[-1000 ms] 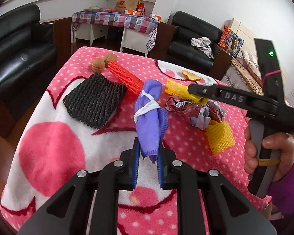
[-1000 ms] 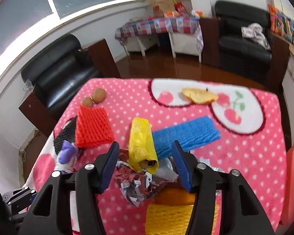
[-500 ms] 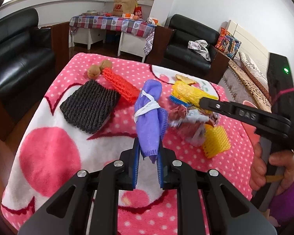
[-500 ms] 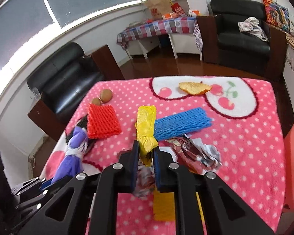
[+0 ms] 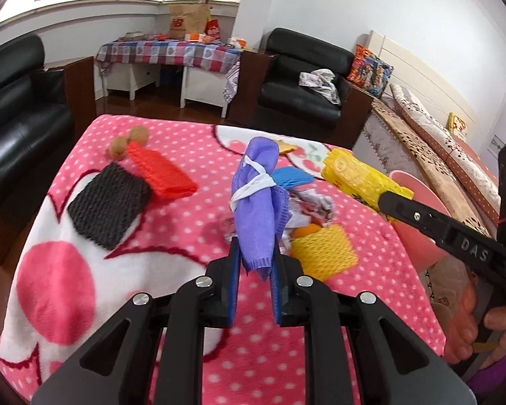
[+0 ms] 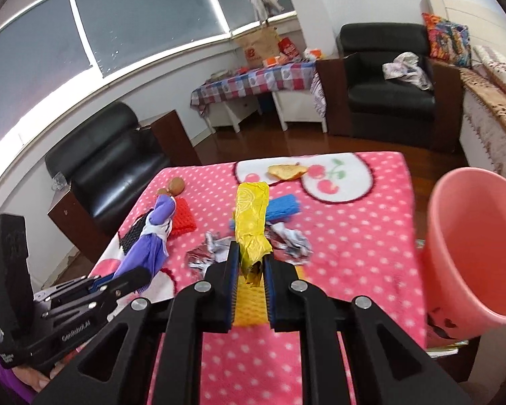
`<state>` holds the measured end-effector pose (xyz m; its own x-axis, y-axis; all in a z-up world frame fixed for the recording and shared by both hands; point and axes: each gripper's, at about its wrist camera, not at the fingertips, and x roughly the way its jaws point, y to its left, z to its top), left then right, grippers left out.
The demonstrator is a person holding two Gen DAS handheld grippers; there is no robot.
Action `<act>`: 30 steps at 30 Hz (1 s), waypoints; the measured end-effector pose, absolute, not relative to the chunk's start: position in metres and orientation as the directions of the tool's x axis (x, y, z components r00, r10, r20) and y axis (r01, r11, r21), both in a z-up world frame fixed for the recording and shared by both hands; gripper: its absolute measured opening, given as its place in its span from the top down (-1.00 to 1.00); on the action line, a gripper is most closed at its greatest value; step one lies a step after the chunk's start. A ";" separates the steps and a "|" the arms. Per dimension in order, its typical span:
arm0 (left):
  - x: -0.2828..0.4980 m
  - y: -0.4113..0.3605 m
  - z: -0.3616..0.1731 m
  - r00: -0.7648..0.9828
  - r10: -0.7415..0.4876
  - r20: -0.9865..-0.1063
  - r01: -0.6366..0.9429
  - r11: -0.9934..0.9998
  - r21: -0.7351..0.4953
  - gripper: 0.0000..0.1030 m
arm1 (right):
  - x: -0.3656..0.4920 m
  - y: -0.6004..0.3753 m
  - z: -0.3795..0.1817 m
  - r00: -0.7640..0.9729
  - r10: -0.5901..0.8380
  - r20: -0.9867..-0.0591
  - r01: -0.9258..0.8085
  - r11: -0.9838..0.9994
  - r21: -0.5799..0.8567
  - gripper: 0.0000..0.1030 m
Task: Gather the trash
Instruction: 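Grasp the purple cloth with the left gripper while the right gripper grasps the yellow bag, then carry both items over the pink bucket and open both grippers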
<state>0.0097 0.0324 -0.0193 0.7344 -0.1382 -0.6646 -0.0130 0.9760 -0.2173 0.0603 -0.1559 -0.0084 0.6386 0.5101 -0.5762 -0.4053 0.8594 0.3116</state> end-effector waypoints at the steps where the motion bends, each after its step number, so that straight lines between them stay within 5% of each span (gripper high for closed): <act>1: 0.011 0.028 -0.018 0.734 -0.142 -0.664 -0.005 0.977 -0.215 0.70 | 0.058 -0.161 -0.008 0.648 0.502 -0.573 -0.396 0.865 0.309 0.75; 30: 0.059 -0.125 0.000 0.708 -0.323 -0.628 0.288 0.944 -0.161 0.70 | 0.029 -0.313 -0.006 0.820 0.251 -0.515 -0.084 0.942 0.325 0.75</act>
<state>0.0590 -0.1248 0.0000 0.7077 -0.3232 -0.6282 0.2885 0.9439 -0.1607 0.0288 -0.3132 -0.0057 0.8195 0.2513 -0.5150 -0.0843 0.9418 0.3254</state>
